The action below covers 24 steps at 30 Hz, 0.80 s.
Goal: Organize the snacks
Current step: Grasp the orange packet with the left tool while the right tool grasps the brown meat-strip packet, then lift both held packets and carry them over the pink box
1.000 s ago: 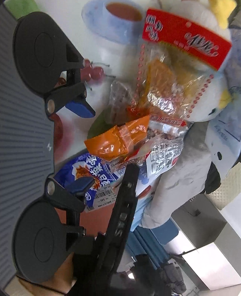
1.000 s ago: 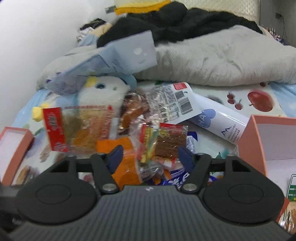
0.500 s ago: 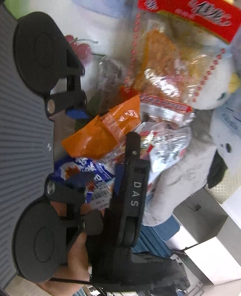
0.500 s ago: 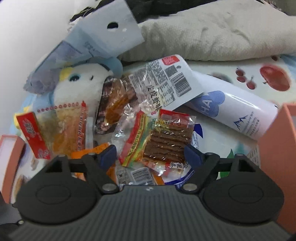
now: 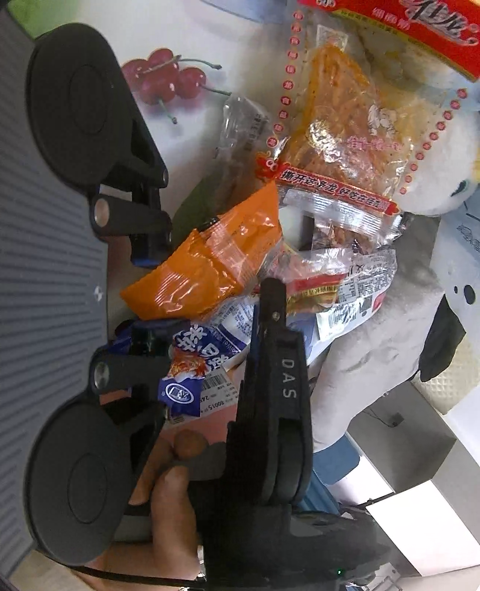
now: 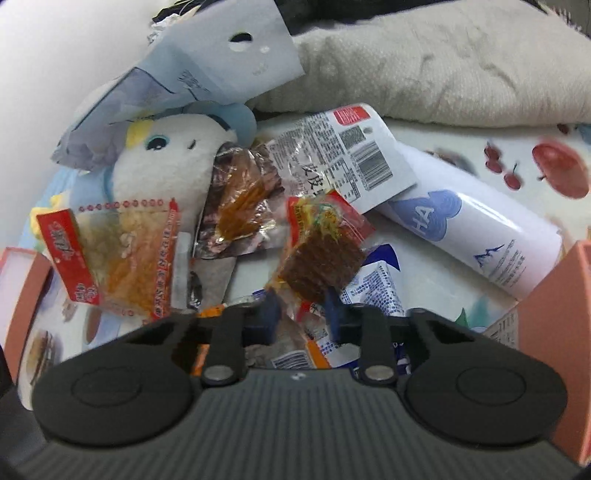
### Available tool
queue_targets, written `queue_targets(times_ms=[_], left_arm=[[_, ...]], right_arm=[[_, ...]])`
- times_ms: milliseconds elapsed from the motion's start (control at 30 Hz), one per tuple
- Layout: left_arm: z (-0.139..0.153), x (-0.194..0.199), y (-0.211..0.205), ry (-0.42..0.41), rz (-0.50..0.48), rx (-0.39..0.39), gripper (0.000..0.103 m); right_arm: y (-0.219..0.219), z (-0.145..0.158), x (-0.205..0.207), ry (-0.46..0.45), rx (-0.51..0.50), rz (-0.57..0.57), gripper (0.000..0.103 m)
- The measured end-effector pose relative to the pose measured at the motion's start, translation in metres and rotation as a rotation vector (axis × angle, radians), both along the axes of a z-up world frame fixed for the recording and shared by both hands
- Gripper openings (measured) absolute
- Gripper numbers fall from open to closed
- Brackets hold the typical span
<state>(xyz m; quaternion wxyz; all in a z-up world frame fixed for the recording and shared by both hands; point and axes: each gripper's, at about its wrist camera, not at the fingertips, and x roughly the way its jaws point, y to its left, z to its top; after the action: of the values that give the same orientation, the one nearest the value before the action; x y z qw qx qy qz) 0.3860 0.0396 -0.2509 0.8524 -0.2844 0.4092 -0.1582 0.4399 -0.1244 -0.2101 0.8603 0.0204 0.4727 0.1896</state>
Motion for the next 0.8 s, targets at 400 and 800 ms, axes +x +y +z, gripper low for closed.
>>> queue_targets(times_ms=[400, 800], left_arm=[[0.038, -0.049, 0.004, -0.027, 0.033, 0.033, 0.025], [0.072, -0.119, 0.008, -0.038, 0.070, 0.074, 0.024]], right_arm=[[-0.019, 0.038, -0.045, -0.024, 0.030, -0.028, 0.006], [-0.032, 0.067, -0.118, -0.055, 0.033, -0.024, 0.006]])
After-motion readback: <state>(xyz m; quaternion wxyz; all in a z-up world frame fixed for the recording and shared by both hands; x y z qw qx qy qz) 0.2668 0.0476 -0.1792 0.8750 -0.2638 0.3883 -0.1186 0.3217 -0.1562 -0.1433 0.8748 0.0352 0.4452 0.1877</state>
